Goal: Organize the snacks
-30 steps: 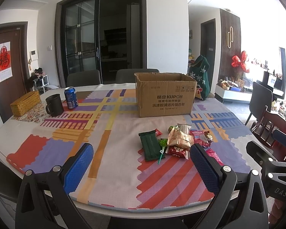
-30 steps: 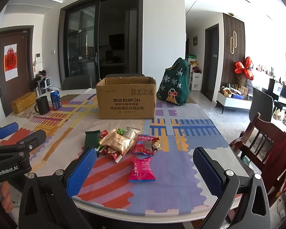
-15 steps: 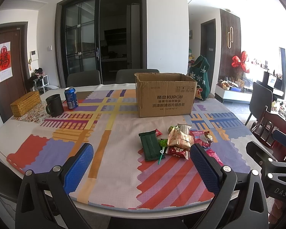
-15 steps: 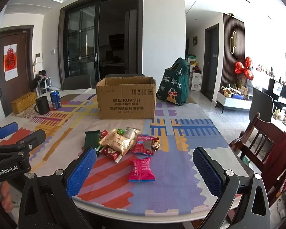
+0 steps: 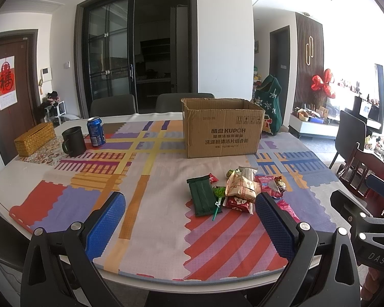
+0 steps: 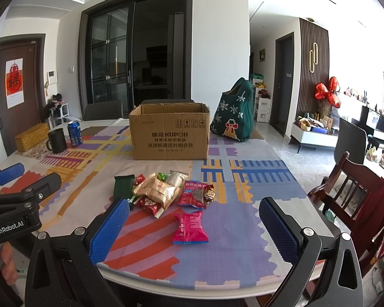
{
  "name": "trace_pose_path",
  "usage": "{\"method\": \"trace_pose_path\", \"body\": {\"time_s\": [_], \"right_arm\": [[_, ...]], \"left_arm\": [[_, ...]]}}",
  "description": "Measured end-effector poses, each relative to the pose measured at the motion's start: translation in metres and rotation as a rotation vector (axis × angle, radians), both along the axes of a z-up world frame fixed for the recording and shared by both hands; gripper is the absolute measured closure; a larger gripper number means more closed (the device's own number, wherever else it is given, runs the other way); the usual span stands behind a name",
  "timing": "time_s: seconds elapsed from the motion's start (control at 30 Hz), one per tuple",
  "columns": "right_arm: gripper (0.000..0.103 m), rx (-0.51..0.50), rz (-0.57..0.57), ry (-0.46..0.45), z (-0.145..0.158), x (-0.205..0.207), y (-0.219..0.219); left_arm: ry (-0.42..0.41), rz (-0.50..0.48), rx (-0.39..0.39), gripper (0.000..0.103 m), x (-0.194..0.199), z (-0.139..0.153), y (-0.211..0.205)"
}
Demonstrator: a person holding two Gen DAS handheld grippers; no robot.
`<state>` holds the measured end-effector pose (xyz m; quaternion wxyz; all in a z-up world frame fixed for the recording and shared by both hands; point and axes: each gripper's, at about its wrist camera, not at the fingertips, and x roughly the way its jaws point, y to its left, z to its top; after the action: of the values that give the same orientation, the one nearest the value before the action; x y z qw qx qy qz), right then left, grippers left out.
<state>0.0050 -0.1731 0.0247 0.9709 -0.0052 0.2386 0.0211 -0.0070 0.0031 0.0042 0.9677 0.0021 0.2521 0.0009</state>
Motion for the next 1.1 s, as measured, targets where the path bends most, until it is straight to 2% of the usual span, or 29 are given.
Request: {"method": "trace_pose_path", "body": {"time_s": [0.4,0.77,1.1], "right_arm": [[0.001,-0.002,0.012,0.02,0.0,0.004,0.001],[0.001,-0.002,0.054,0.085,-0.015,0.027,0.002],[0.001,0.01,0.054,0.153,-0.031,0.066,-0.001]], "left_arm": [[0.011,0.0,0.003,0.0,0.003,0.004,0.001],[0.049,-0.044,0.04,0.001,0.025,-0.011,-0.008],[0.083,-0.094,0.077,0.013,0.06,-0.024,-0.017]]}}
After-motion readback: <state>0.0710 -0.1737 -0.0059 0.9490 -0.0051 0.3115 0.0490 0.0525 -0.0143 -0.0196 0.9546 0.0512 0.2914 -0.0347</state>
